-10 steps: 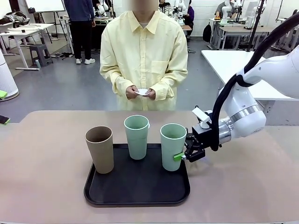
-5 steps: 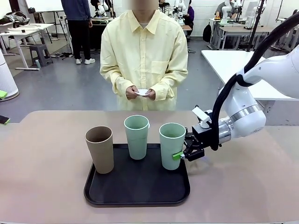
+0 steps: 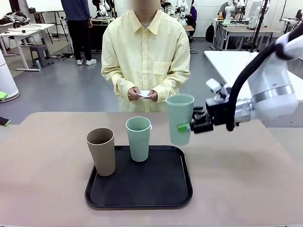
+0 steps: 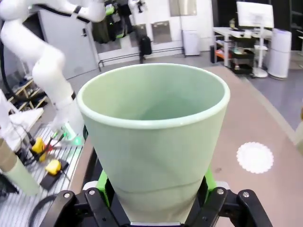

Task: Place coasters on the table and set cups on them.
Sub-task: Pick up one Reusable plastic cup and place it on a coaster set by the human.

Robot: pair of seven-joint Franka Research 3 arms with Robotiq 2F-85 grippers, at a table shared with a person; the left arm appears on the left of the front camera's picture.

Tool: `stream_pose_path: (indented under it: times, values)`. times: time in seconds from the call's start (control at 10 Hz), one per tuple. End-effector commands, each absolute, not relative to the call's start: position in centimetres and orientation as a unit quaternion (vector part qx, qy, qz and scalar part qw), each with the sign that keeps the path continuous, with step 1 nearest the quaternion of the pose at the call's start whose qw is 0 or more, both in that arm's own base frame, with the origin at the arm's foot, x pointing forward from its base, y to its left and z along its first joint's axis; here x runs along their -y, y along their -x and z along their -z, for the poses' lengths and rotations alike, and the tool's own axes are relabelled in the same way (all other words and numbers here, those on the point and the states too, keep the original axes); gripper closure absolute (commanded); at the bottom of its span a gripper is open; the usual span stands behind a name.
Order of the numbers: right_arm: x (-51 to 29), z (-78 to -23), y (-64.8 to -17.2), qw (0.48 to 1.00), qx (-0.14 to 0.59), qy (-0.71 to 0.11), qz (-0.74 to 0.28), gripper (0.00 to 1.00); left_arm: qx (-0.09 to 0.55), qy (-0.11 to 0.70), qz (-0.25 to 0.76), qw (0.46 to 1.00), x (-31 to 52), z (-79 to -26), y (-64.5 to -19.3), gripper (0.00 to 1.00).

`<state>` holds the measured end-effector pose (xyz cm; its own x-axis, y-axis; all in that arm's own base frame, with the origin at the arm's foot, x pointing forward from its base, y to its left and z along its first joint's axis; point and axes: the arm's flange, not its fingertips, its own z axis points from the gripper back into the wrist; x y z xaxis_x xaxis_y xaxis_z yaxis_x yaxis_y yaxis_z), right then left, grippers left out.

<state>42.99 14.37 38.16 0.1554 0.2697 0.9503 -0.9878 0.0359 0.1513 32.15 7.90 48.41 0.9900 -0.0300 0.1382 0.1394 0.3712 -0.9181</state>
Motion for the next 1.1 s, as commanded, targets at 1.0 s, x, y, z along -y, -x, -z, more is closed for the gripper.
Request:
stream_pose_path:
  times: [1.0]
  values:
    - [-15.0, -45.5, -48.6, 0.559, 0.403, -0.479, -0.544, 0.16, 0.052, 0.562, 0.060, 0.823, -8.0, -48.3, -32.1, 0.00]
